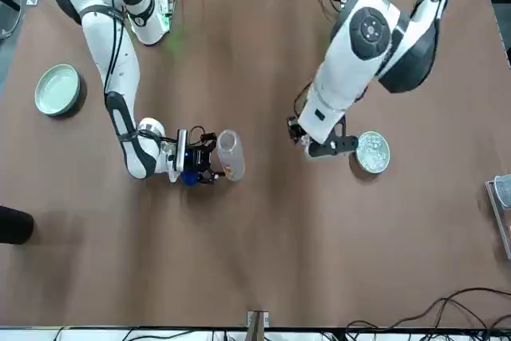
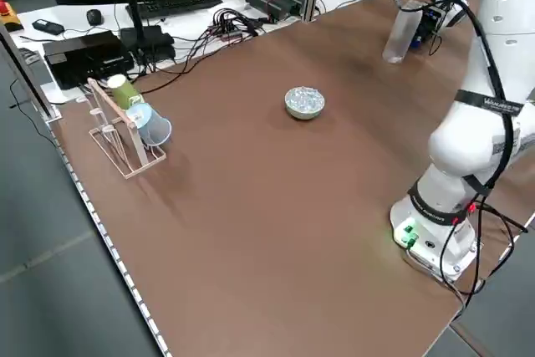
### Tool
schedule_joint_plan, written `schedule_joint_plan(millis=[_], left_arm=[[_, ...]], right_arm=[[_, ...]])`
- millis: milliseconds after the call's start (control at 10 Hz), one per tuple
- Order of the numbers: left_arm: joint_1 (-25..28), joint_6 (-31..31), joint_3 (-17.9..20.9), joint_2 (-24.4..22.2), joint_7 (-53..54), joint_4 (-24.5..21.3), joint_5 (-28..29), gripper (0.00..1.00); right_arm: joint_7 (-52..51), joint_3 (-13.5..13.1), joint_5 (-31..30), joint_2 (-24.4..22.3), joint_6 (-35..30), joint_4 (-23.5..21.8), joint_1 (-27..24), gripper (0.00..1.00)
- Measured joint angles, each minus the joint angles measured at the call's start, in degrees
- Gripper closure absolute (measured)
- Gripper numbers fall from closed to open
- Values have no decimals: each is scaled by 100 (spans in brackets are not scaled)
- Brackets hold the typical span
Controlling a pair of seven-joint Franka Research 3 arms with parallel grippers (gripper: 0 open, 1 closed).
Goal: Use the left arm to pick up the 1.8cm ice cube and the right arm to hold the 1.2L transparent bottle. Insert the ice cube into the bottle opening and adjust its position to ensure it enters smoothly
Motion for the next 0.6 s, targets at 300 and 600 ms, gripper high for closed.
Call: schedule_joint_plan(millis=[300, 600], left_arm=[[-1295, 10, 840, 416, -586, 441, 0, 59], [-2017, 22, 1265, 933, -1026, 1198, 0, 59]], right_arm=[[0, 2, 0, 1, -1, 0, 4, 0], [-1, 4, 0, 1, -1, 0, 11, 0]])
